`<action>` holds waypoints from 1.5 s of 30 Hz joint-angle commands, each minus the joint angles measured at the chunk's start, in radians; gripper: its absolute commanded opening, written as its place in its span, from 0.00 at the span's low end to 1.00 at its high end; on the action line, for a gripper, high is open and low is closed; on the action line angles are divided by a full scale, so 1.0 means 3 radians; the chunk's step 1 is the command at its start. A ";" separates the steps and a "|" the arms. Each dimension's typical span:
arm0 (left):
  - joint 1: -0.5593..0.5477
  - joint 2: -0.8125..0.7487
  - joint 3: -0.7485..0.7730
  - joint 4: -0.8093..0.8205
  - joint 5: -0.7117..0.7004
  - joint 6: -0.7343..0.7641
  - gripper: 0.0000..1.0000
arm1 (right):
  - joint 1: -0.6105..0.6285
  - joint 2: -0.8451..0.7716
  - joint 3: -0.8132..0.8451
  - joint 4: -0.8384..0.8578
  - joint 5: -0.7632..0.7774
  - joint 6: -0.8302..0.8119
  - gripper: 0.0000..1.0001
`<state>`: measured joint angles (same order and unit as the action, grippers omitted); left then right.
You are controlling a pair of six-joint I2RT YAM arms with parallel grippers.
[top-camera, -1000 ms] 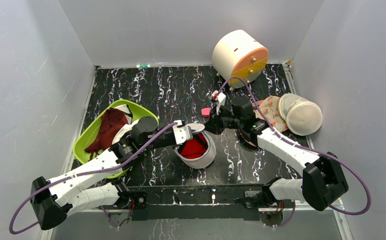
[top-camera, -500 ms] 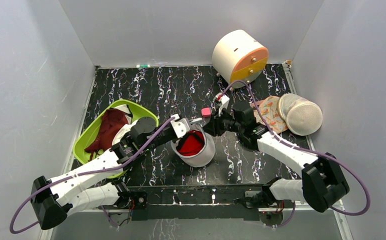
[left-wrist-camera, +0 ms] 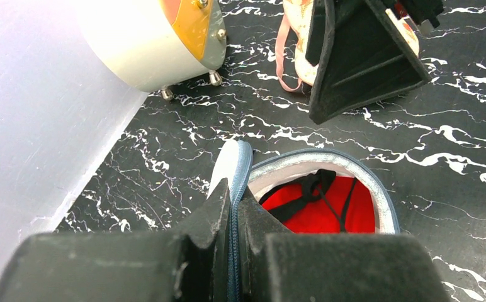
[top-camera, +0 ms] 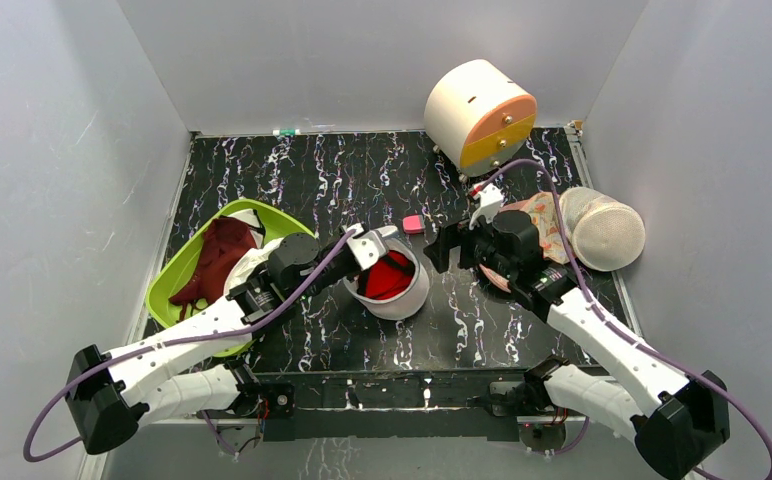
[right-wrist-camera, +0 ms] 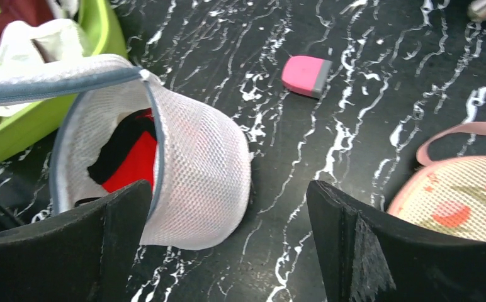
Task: Unzip the laundry bag and remove the bra
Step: Unzip the laundry bag at the center of the board, then open the laundry bag at the center of the board.
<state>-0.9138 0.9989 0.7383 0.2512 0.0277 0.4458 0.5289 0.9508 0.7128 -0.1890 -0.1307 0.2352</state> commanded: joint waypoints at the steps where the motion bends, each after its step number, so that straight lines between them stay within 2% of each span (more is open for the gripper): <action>1: -0.0021 -0.0007 0.0028 0.0158 -0.0102 0.0029 0.00 | -0.0009 0.0020 0.0308 -0.0219 0.0366 0.0016 0.96; 6: -0.0017 0.0046 0.0081 0.0094 -0.0124 0.0018 0.00 | -0.0009 0.0050 0.0546 -0.0283 -0.0082 -0.0102 0.98; 12: -0.0017 0.0018 0.0095 0.0073 -0.0061 0.0013 0.00 | -0.0010 -0.0021 0.0439 0.0086 -0.1181 -0.0384 0.98; 15: -0.0017 -0.0027 0.0092 0.0049 0.0040 0.0020 0.00 | -0.0005 0.0081 0.0456 0.0299 -0.1523 -0.0411 0.97; 19: -0.0019 -0.0077 0.0078 0.0048 0.0132 0.0033 0.00 | 0.0006 0.0313 0.0585 0.0488 -0.1774 -0.0527 0.94; 26: -0.0020 -0.0077 0.0124 -0.0048 0.0259 0.0048 0.00 | 0.0052 0.0591 0.0562 0.0956 -0.1877 -0.1005 0.84; 32: -0.0018 -0.0109 0.0147 -0.0096 0.0358 0.0040 0.00 | 0.0054 0.0726 0.0609 0.1148 -0.1851 -0.1049 0.81; 40: -0.0021 -0.0146 0.0187 -0.0137 0.0463 0.0010 0.00 | 0.0056 0.0892 0.0659 0.1236 -0.2298 -0.1074 0.66; 44: -0.0021 -0.0158 0.0187 -0.0134 0.0420 0.0019 0.00 | 0.0062 0.0938 0.0592 0.1420 -0.2361 -0.0918 0.49; 45: -0.0017 -0.0159 0.0182 -0.0131 0.0403 0.0022 0.00 | 0.0062 0.0937 0.0561 0.1493 -0.2338 -0.0848 0.41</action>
<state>-0.9138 0.9863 0.7513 0.1997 0.1349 0.4522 0.5426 1.2343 0.8570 0.1242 -0.7914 -0.0650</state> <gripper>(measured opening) 0.018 0.520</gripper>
